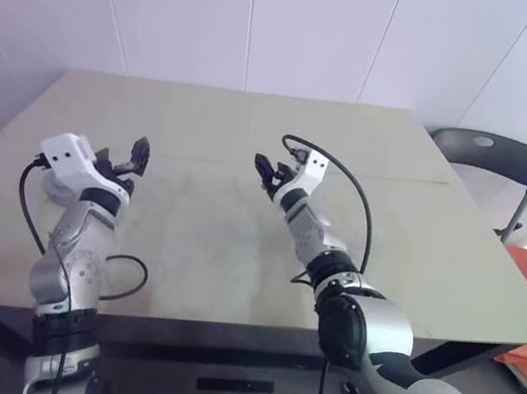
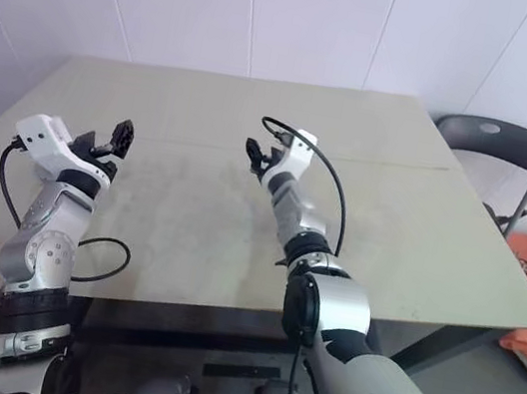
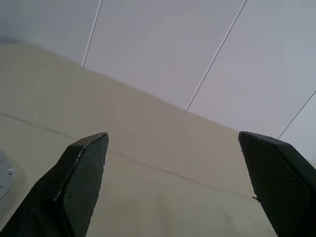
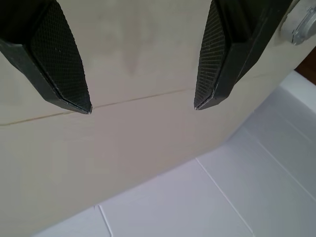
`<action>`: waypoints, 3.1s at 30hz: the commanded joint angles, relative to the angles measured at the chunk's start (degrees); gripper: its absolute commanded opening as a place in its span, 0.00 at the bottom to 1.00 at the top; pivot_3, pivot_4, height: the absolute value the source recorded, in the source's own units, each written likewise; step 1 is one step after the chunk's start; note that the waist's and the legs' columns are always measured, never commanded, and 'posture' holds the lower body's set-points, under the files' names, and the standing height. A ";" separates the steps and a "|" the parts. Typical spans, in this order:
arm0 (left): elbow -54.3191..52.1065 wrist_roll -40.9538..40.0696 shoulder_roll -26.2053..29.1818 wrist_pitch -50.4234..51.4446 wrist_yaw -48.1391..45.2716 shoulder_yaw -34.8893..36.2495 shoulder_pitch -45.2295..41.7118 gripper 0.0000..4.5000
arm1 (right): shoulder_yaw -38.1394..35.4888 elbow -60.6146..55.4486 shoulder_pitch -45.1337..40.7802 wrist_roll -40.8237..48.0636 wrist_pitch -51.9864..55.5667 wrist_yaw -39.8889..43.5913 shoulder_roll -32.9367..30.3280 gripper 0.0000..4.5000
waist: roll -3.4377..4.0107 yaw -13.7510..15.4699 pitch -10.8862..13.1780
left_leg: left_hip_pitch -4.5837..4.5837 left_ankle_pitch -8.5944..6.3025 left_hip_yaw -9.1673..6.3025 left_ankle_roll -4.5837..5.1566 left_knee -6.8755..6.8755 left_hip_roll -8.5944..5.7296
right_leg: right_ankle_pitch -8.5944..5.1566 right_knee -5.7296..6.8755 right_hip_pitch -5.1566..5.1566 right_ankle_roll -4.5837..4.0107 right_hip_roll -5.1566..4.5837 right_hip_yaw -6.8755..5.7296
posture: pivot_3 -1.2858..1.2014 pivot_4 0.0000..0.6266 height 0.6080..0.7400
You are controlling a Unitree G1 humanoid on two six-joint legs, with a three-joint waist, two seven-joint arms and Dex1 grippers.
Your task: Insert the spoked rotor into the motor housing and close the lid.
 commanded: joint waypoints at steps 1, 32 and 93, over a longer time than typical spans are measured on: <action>2.83 0.65 0.57 -2.14 -1.85 -1.43 -4.10 1.00 | -0.58 -1.10 -2.62 0.61 -1.51 0.16 -0.92 0.77 | 0.00 0.02 0.00 | 0.00 0.00 0.00 0.00 0.00 0.00 | 0.00 -0.01 0.00 0.00 0.00 0.00 | 0.52 0.00 1.00; 7.30 1.32 -2.30 -4.20 -4.38 -4.73 -5.35 1.00 | -0.17 -3.90 1.38 0.05 -1.66 0.18 -3.42 0.77 | 0.00 0.01 0.00 | -0.05 0.00 -0.02 0.01 -0.10 0.01 | 0.00 -0.13 0.00 0.01 -0.01 0.00 | 0.52 0.00 1.00; 8.72 1.86 -4.42 -7.38 -4.44 -4.35 -6.09 1.00 | 1.58 -4.33 0.39 -0.08 -0.54 0.53 -4.67 0.77 | 0.00 0.03 0.00 | -0.07 0.00 -0.02 0.01 -0.10 0.01 | 0.01 -0.17 0.00 0.01 0.00 0.00 | 0.52 0.00 1.00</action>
